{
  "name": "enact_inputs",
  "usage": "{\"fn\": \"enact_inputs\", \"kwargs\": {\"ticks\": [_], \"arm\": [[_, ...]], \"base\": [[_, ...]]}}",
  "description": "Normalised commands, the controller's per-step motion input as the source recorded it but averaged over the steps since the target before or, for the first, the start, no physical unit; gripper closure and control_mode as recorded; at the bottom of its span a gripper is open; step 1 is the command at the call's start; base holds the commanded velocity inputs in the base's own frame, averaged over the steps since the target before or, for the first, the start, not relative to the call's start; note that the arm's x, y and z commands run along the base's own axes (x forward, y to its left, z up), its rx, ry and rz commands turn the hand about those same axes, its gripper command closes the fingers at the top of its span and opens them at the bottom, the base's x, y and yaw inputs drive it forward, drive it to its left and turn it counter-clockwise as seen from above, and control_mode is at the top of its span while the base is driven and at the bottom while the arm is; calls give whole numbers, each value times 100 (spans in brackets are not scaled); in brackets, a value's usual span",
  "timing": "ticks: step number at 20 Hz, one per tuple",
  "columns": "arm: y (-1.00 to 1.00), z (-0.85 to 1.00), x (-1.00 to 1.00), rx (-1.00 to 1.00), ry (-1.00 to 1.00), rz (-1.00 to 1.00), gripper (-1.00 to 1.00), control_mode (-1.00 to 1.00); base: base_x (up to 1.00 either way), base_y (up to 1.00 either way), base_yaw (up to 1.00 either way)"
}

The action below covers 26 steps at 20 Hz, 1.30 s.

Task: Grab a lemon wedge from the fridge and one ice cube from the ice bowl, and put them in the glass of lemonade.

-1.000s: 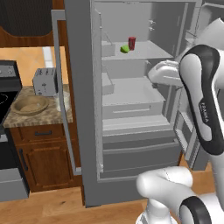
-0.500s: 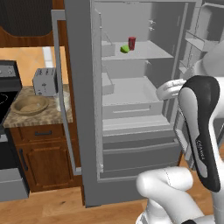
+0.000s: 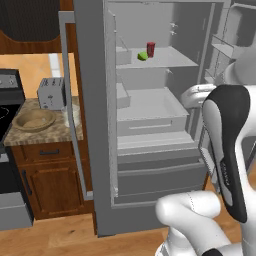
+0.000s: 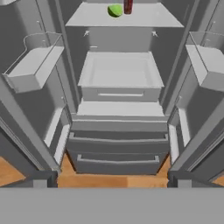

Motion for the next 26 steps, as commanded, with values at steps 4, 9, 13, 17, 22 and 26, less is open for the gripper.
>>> {"fn": "enact_inputs", "kwargs": {"ticks": [4,9,13,17,22,26], "arm": [[-7,0,0,2,0,-15,-100,-100],[-1,0,11,0,0,-12,-100,-100],[0,-2,9,0,0,-6,-100,100],[0,0,0,0,0,0,-100,100],[0,0,0,0,0,0,-100,100],[0,0,0,0,0,0,-100,100]], "base": [[0,0,0],[0,0,0],[8,0,-2],[64,-9,-7],[99,-8,-4],[100,-22,0]]}}
